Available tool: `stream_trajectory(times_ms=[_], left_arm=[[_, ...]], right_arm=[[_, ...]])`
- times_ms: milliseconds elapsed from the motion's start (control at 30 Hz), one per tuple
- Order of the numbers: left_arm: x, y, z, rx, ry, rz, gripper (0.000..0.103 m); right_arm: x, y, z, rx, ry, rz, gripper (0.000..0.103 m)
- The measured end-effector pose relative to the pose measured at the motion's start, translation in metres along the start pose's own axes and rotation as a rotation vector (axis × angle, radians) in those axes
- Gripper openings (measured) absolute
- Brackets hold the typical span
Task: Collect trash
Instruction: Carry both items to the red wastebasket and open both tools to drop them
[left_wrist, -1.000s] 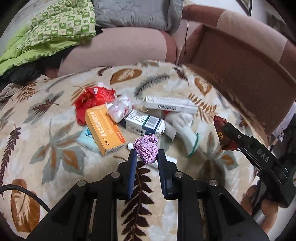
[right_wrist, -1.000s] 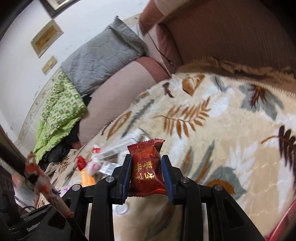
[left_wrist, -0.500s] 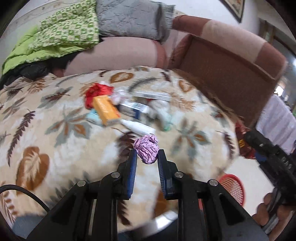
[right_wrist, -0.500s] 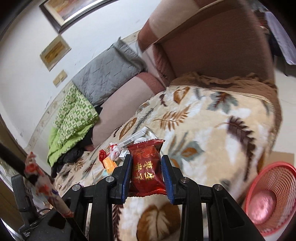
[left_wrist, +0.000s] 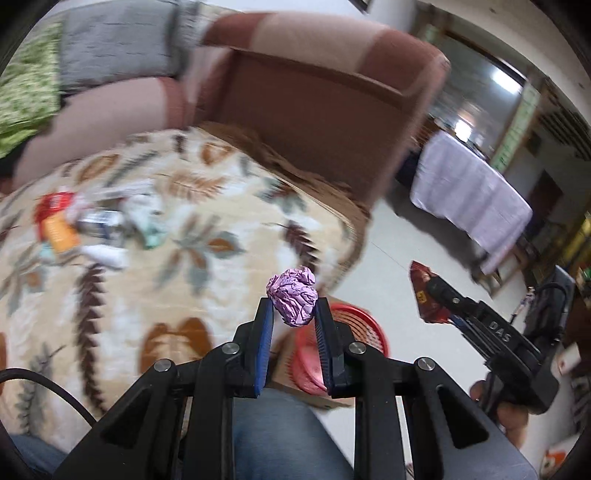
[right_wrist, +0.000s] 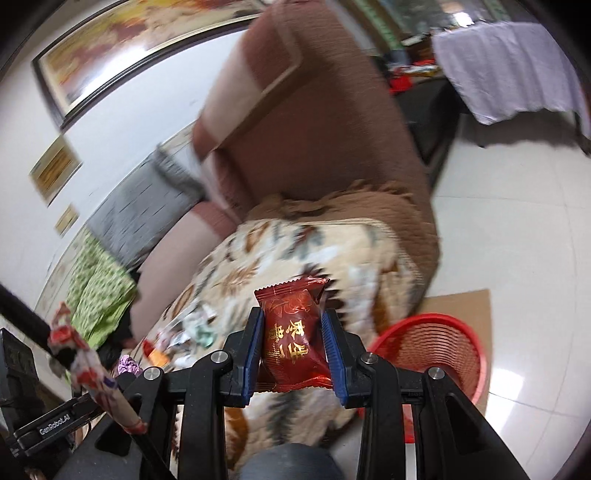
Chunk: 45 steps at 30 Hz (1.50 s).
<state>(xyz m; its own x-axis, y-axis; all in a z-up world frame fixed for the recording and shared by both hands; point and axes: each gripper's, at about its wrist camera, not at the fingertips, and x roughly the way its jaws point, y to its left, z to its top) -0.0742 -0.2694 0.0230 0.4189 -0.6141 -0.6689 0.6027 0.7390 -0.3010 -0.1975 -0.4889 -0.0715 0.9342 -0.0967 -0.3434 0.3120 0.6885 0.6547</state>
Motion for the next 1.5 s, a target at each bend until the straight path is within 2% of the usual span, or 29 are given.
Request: stream_trajectory(times_ms=[167,300,400,533,700,1100,1133,1167,1233,1367,1500], left_arm=[[0.036,-0.039,0.001,0.075,0.077,-0.076,0.022],[0.072,-0.054,-0.004,0.079,0.162,-0.118,0.022],[0.099,-0.067,-0.009,0.096,0.218,-0.124,0.022],[0.128,-0.079,-0.016,0.103,0.285,-0.134,0.022],[0.152,-0.084,-0.022,0.126,0.316,-0.111,0.022],[0.184,-0.097,-0.028,0.139,0.365,-0.119,0.023],[0.186,-0.097,-0.028,0.141,0.369,-0.119,0.028],[0.186,-0.097,-0.028,0.137,0.372,-0.12,0.039],[0.185,-0.093,-0.027,0.116,0.366,-0.126,0.057],[0.178,-0.084,-0.023,0.083,0.351,-0.141,0.059],[0.148,-0.077,-0.016,0.097,0.269,-0.122,0.06]], right_arm=[[0.003,-0.036,-0.003,0.041,0.031,-0.07,0.035],[0.005,-0.065,-0.012,0.076,0.062,-0.118,0.036],[0.007,-0.089,-0.013,0.126,0.072,-0.138,0.036],[0.01,-0.097,-0.011,0.145,0.071,-0.151,0.037],[0.018,-0.106,-0.014,0.164,0.084,-0.153,0.037],[0.024,-0.119,-0.015,0.212,0.095,-0.154,0.037],[0.024,-0.12,-0.015,0.216,0.096,-0.143,0.04],[0.024,-0.12,-0.015,0.221,0.096,-0.129,0.043],[0.022,-0.12,-0.014,0.227,0.087,-0.129,0.059],[0.014,-0.112,-0.01,0.215,0.066,-0.124,0.059],[0.005,-0.097,-0.005,0.183,0.042,-0.106,0.061]])
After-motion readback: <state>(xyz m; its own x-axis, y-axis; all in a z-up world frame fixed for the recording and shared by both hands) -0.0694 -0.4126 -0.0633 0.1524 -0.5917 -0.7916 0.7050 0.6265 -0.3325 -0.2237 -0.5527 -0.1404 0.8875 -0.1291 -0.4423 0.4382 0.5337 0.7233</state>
